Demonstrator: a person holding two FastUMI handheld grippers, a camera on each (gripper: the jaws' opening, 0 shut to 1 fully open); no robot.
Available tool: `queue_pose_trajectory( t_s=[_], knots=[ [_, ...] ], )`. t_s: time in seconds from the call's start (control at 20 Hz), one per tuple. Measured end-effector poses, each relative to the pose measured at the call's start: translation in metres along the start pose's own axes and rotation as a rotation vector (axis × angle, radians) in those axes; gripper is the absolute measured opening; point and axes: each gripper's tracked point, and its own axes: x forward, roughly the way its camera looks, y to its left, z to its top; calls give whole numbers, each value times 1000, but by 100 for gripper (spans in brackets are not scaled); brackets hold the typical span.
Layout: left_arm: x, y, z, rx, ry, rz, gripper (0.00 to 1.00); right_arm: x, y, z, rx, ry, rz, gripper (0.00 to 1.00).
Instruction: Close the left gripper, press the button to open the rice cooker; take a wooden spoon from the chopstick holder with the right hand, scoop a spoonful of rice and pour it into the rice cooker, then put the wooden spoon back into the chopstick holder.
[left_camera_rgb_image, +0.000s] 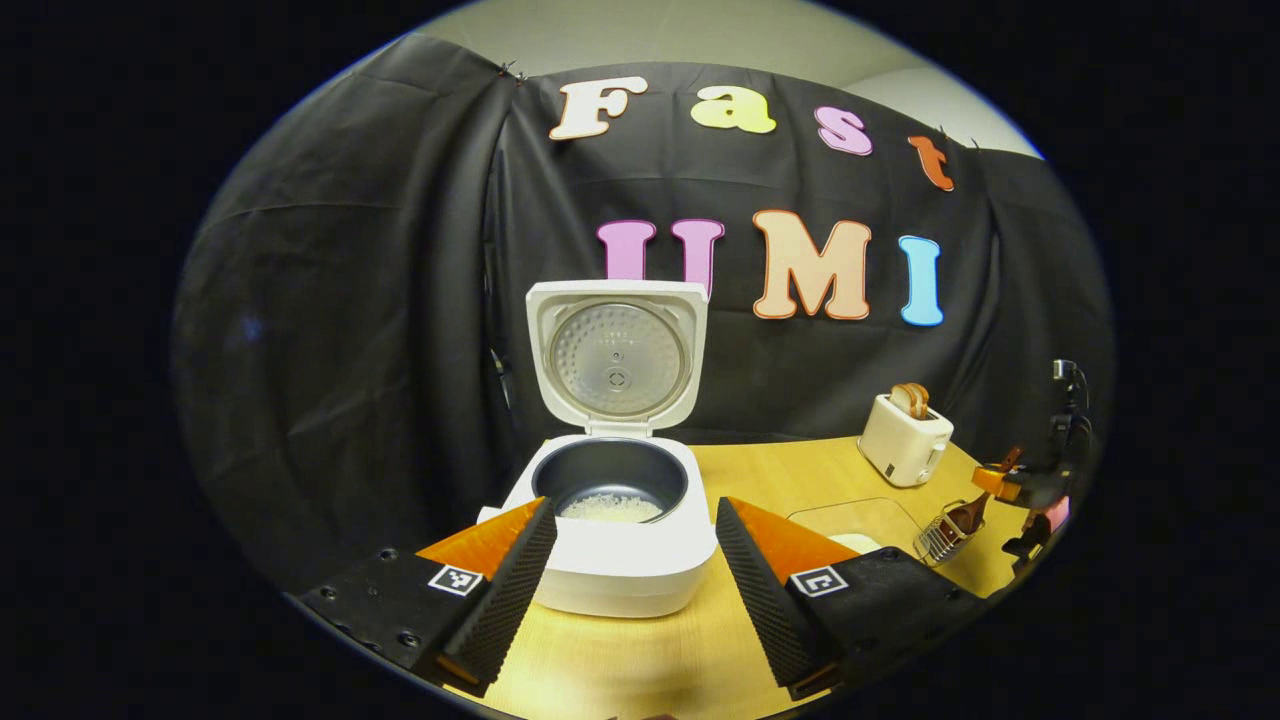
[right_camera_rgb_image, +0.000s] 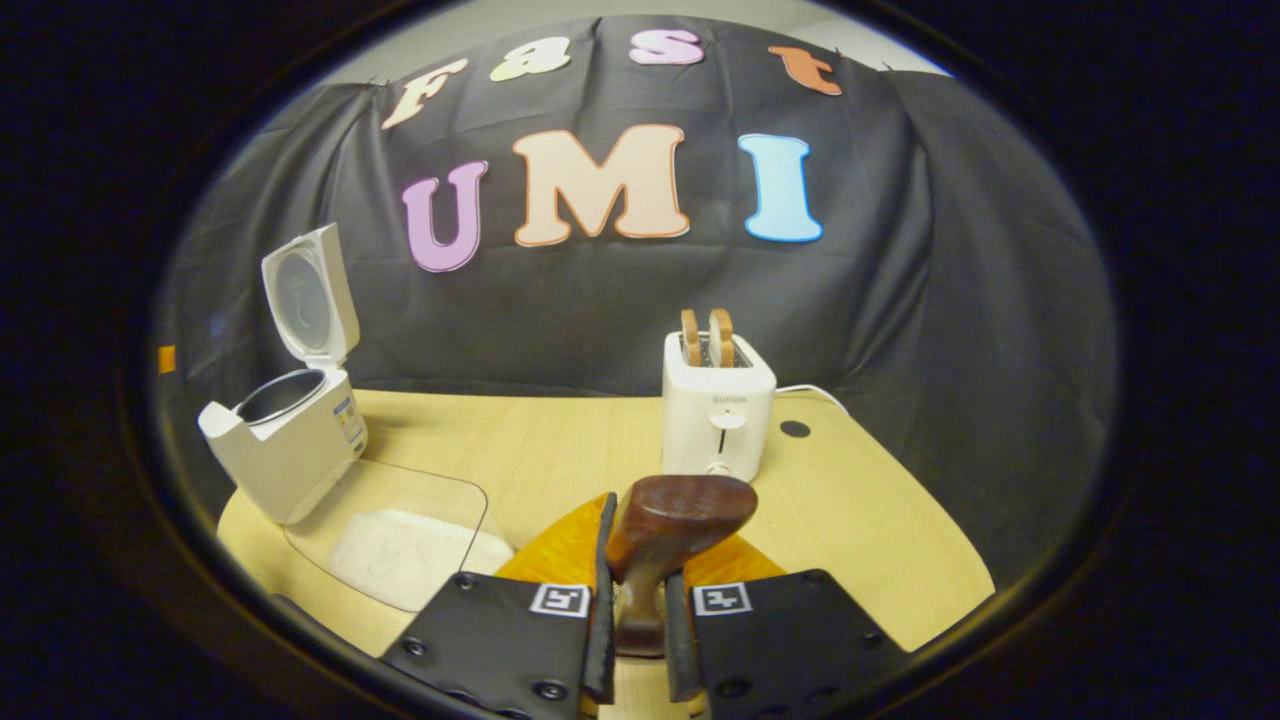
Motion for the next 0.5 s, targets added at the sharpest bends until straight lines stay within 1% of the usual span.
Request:
queue_pose_trajectory(
  t_s=[0.15, 0.2, 0.25, 0.4, 0.5],
  knots=[
    [4, -7, 6, 9, -8, -18, 95, -3, -3, -7, 22, 27, 9, 31],
    [6, -10, 9, 10, -12, -24, 95, -3, -6, -6, 27, 24, 0, 36],
    [7, -10, 12, 13, -18, -29, 95, -6, -12, -3, 32, 19, -16, 45],
    [11, -11, 24, 19, -38, -41, 95, -12, -20, 6, 67, 7, -26, 71],
    [17, -7, 31, -5, -34, -48, 95, -21, -33, 12, 71, -16, -60, 89]
  ],
)
